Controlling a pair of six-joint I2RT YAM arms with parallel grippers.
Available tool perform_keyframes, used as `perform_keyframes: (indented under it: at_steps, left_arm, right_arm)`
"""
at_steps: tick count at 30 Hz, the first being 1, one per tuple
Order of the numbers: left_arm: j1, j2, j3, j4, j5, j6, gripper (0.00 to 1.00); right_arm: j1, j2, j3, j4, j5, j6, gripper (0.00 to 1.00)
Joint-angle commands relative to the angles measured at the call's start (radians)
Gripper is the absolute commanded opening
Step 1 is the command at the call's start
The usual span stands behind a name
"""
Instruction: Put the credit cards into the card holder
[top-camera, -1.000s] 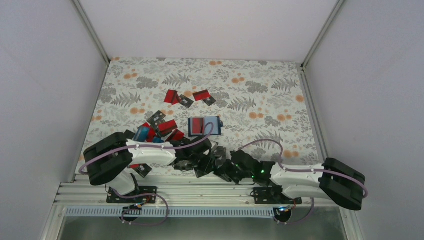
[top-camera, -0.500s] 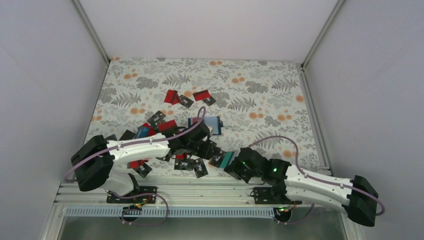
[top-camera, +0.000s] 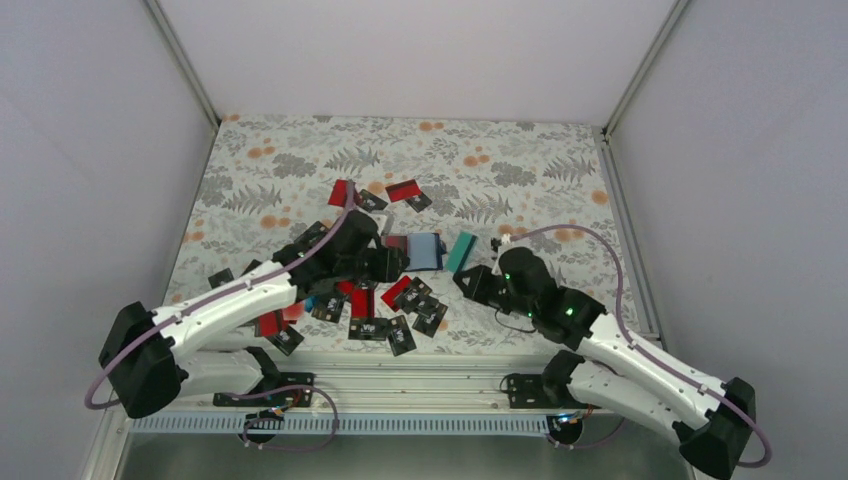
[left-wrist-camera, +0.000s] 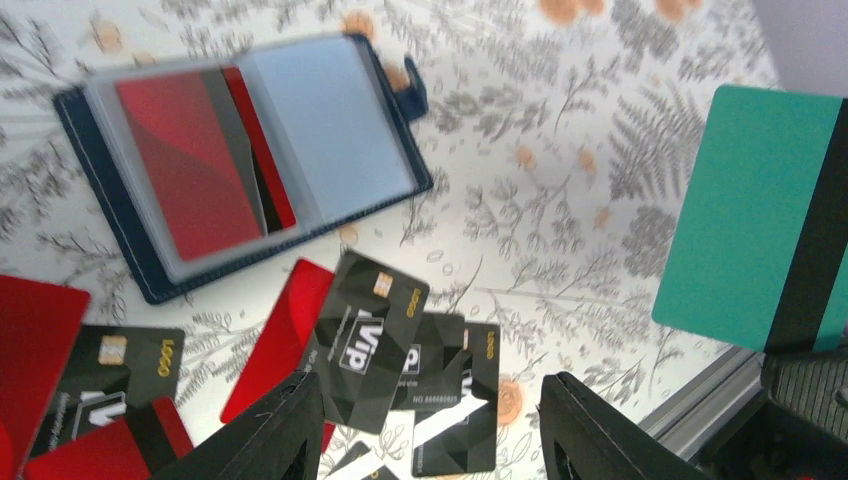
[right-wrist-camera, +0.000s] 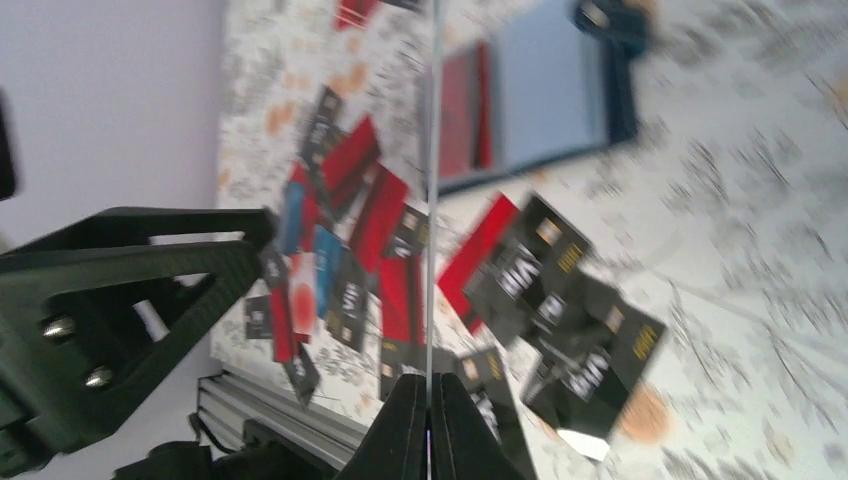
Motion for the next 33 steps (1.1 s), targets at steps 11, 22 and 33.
perform_keyframes:
  at_steps: [11,22,33]
  left_arm:
    - [0.349,-0.127,0.083,0.215,0.614,0.215,0.49]
    - [0.404,-0.188,0.099,0.351,0.831,0.21,0.48]
    - [0.404,-0.193,0.071,0.425,0.91,0.188,0.39]
  right_arm:
    - [-0.2,0.094,0.12,0.537,-0.519,-0.496,0.04]
    - [-0.242,0.215,0.161,0.68,-0.833,-0.524,0.04]
    - [-0.242,0.257,0.182,0.729,-0.914,-0.525,0.04]
